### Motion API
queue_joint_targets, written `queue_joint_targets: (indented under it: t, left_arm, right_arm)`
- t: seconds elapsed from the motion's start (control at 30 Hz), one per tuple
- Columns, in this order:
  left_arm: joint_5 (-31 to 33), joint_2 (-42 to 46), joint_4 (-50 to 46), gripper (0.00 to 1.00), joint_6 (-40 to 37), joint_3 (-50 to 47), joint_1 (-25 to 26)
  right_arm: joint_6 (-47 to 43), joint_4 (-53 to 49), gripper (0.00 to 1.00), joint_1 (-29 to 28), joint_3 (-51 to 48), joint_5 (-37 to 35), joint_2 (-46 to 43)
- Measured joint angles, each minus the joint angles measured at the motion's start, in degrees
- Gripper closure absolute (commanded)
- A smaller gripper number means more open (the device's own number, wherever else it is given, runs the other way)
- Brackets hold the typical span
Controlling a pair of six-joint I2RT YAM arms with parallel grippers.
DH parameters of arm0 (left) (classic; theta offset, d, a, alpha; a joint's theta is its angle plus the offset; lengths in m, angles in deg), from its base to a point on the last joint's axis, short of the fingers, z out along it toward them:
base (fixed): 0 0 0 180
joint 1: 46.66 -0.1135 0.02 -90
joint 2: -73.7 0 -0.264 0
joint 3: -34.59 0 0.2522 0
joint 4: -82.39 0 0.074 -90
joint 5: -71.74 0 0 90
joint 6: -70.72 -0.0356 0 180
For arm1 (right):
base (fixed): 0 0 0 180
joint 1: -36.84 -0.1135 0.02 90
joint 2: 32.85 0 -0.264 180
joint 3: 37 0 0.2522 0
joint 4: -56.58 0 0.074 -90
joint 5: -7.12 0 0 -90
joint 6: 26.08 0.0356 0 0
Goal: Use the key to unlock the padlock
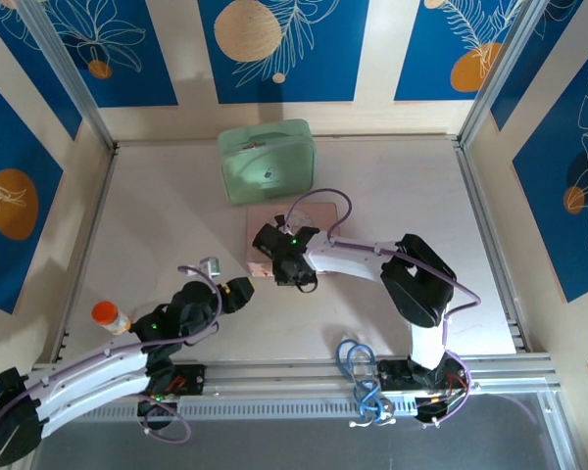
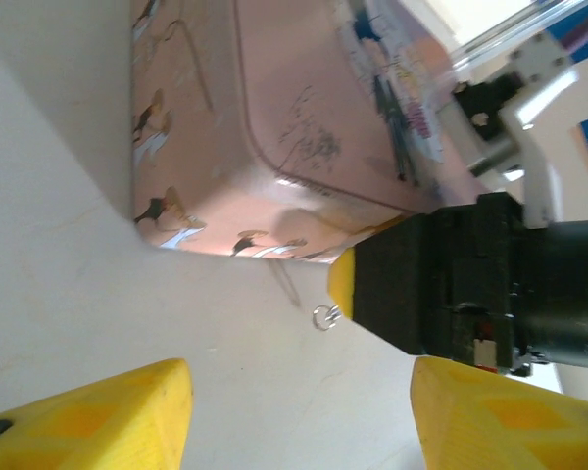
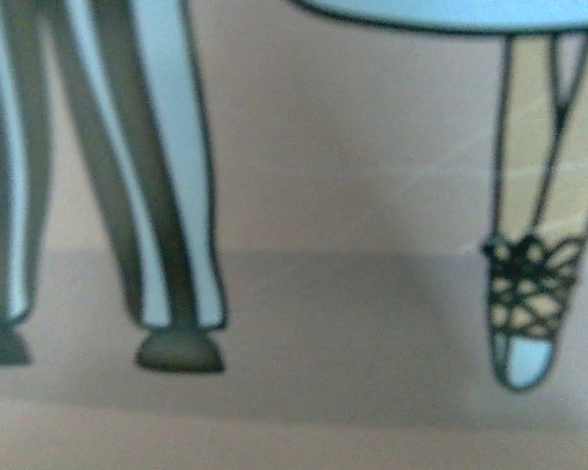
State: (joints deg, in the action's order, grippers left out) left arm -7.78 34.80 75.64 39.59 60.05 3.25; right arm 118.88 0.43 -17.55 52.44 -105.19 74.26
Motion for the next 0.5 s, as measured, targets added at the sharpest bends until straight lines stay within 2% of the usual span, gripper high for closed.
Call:
queue_joint_targets:
  t: [0.1, 0.23, 0.5]
  left_arm:
    - [-0.63, -3.02, 4.79, 0.36, -0.85, 0.0, 0.63]
    - [-0.74, -9.4, 11.47, 0.4, -0.83, -0.68, 3.89]
    - [0.72, -24.02, 28.09, 0.64, -1.53, -2.34, 13.07]
  right_arm:
    - [-0.07, -0.9, 0.97, 1.84, 0.52, 4.48, -0.15]
    - [-0.48, -2.16, 0.97, 3.48, 0.9, 9.16, -0.17]
    - [-1.05, -3.87, 0.98, 5.84, 2.36, 15.76, -0.17]
